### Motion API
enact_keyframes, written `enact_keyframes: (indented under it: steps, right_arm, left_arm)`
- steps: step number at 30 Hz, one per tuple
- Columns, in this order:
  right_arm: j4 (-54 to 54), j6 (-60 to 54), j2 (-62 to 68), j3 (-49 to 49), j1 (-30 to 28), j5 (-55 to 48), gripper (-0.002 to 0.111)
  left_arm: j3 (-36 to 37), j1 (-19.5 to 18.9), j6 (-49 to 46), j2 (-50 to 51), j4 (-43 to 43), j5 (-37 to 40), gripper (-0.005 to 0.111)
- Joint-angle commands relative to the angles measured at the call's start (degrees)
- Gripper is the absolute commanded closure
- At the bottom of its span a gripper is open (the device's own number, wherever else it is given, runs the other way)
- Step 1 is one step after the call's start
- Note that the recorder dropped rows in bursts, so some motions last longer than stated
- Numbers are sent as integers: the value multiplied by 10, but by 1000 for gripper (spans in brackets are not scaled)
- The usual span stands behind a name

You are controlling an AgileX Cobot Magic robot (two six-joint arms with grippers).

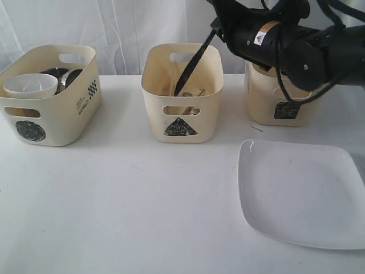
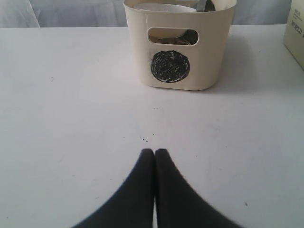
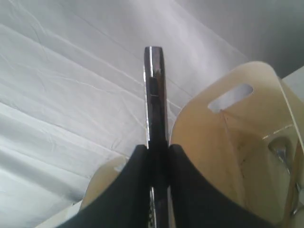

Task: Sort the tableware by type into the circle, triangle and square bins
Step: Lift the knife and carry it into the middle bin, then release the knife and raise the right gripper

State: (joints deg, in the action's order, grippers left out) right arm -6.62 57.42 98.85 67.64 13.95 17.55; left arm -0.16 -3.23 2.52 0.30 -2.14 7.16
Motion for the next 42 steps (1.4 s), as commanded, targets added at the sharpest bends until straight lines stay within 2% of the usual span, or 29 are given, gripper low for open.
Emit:
enact_keyframes:
  steps: [1, 8, 12, 18, 19, 21, 24, 34, 37, 42]
  right_arm:
    - [-10, 17, 55, 65, -19, 0, 108]
    - [-22, 18, 168, 215, -21, -61, 108]
    - [-57, 10, 245, 309, -20, -143, 108]
    - [-59, -19, 307, 386, -3, -204, 105]
    - [-59, -20, 310, 389, 0, -208, 103]
    - [-59, -23, 315, 391, 8, -201, 90]
    - [-57, -26, 314, 391, 10, -209, 83]
    - [-58, -247, 230, 383, 10, -404, 83]
    - [-63, -287, 189, 344, 10, -435, 83]
    - [-86, -334, 92, 223, 10, -438, 83]
  left_arm:
    - [2, 0, 2, -3, -2, 2, 107]
    - [2, 0, 2, -3, -2, 2, 107]
    - [2, 0, 2, -3, -2, 2, 107]
    - [2, 0, 2, -3, -2, 2, 107]
    - [2, 0, 2, -3, -2, 2, 107]
    - [2, 0, 2, -3, -2, 2, 107]
    - [2, 0, 2, -3, -2, 2, 107]
    - [2, 0, 1, -3, -2, 2, 107]
    - [2, 0, 1, -3, -2, 2, 107]
    - [2, 0, 1, -3, -2, 2, 107]
